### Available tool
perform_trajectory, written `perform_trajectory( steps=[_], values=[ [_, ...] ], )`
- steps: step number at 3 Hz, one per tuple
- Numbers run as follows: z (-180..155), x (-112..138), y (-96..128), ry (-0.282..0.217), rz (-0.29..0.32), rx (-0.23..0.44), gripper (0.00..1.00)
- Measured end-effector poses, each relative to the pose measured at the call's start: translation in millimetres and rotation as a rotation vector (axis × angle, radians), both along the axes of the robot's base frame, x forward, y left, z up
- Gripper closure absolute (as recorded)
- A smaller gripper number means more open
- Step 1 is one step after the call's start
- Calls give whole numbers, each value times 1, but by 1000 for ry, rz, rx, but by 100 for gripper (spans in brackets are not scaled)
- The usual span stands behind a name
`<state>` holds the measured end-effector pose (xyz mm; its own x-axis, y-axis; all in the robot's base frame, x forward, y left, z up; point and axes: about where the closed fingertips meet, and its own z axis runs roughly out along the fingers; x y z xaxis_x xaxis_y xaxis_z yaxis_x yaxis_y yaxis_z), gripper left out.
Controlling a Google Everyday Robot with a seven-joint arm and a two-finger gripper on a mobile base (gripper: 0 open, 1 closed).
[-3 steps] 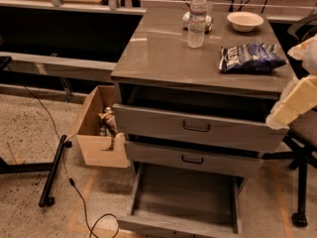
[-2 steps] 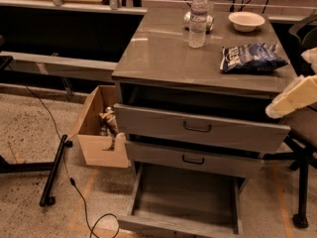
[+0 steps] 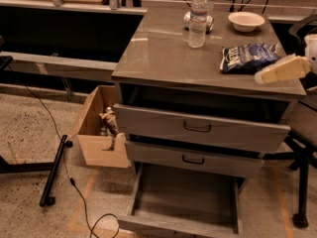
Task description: Place water bottle into bottom drawer
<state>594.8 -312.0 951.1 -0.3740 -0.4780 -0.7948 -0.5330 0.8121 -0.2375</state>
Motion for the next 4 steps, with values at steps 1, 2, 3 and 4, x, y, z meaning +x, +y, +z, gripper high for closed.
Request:
perform_trajectory(
  steps=[1, 2, 3, 4],
  values=[
    [13, 67, -15, -130, -58, 68, 0],
    [13, 67, -15, -130, -58, 69, 0],
    [13, 83, -5, -168, -96, 118, 0],
    [16, 130, 20, -250, -147, 235, 0]
  ],
)
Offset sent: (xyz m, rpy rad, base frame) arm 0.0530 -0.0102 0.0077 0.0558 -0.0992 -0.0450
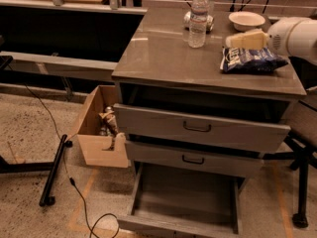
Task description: Place water bottle into bottom drawer
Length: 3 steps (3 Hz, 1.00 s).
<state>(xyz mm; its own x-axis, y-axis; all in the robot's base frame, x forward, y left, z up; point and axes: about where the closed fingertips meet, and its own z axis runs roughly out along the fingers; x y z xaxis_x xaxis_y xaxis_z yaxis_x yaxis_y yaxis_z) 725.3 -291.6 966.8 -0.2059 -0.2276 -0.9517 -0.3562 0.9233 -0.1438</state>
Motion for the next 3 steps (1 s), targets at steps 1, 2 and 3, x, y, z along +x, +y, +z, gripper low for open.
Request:
perform_trajectory(
  steps=[1, 2, 3],
  values=[
    [11, 48, 15, -107, -36, 76, 0],
    [16, 91, 45, -179, 1, 123, 0],
    [21, 128, 78, -226, 73, 167, 0]
  ],
)
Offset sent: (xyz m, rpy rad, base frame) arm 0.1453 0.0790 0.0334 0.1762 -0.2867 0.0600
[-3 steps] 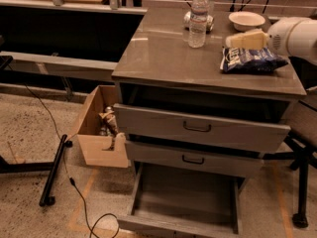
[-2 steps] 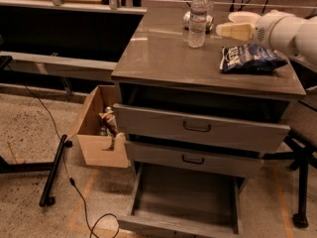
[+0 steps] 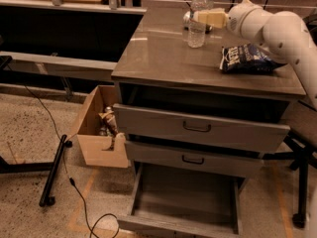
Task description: Place water bottle into bottom drawer
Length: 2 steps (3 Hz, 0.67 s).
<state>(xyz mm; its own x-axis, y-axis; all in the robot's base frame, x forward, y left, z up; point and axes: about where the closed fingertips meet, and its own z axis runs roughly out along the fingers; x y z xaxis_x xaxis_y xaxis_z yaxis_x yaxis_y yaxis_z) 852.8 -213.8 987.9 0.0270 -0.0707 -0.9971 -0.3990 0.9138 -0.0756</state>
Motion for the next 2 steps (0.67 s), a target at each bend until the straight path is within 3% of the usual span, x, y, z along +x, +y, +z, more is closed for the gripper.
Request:
perform_trajectory(
  steps=[2],
  values=[
    [2, 29, 52, -23, 139, -5, 0]
  ],
)
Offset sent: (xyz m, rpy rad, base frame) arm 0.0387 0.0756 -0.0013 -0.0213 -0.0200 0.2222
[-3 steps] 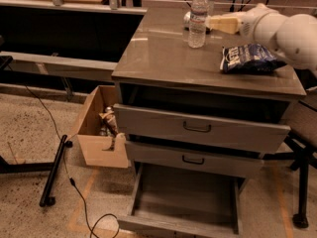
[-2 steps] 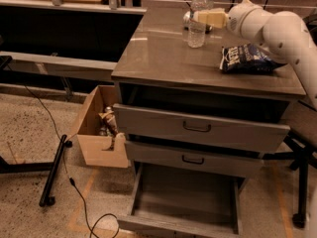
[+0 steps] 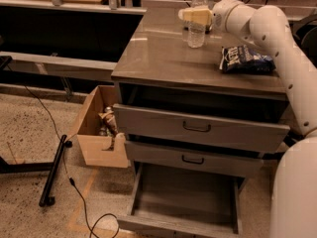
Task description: Place water bottle into bottom drawer
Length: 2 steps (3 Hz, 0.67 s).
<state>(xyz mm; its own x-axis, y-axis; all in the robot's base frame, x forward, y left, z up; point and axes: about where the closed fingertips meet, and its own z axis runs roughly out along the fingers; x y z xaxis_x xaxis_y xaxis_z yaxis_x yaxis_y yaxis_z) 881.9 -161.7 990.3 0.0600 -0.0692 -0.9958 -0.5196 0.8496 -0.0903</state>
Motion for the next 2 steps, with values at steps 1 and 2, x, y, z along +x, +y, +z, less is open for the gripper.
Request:
perform_trajectory(
  steps=[1, 2],
  values=[
    [-13, 11, 14, 19, 27, 8, 0],
    [-33, 22, 16, 48, 22, 28, 0]
  ],
)
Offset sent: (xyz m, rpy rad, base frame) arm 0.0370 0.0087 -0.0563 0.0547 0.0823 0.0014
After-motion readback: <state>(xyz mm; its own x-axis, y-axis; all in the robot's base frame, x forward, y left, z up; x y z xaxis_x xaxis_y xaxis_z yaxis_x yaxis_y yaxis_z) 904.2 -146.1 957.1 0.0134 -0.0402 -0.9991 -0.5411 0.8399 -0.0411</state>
